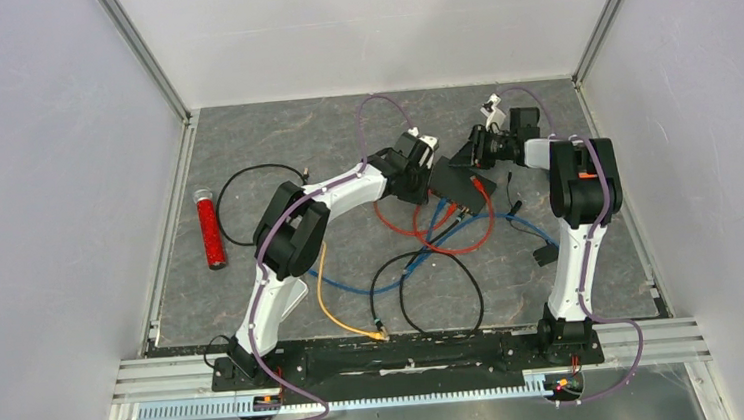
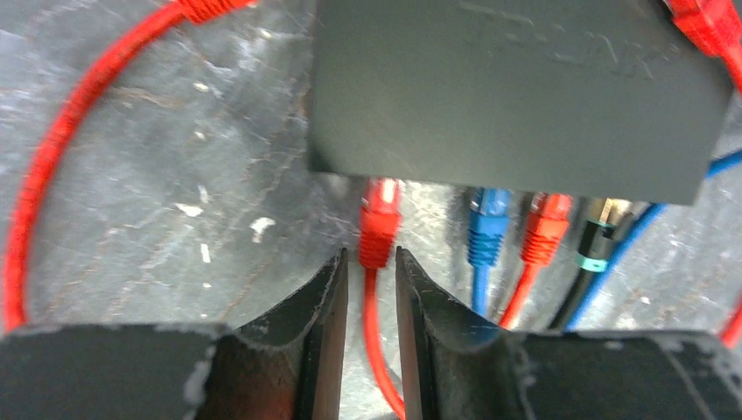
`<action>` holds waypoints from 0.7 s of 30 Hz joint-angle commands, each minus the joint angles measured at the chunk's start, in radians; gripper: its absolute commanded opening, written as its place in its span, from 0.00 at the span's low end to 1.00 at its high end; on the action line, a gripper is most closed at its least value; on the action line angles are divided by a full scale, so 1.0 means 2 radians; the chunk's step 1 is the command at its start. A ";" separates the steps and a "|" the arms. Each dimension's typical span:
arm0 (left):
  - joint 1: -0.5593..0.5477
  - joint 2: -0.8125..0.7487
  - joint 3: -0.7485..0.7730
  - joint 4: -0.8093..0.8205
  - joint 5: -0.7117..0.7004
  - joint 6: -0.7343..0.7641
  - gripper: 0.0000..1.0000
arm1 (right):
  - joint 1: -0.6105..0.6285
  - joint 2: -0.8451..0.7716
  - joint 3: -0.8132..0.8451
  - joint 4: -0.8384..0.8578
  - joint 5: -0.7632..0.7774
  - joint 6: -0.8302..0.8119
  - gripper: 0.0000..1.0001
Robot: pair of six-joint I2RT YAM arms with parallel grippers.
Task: Insert the plug into the switch port
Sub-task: Insert the connector into the switch port.
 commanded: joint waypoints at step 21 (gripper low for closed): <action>0.001 0.026 0.007 0.032 -0.030 0.026 0.02 | 0.047 0.051 -0.016 -0.100 -0.050 -0.028 0.23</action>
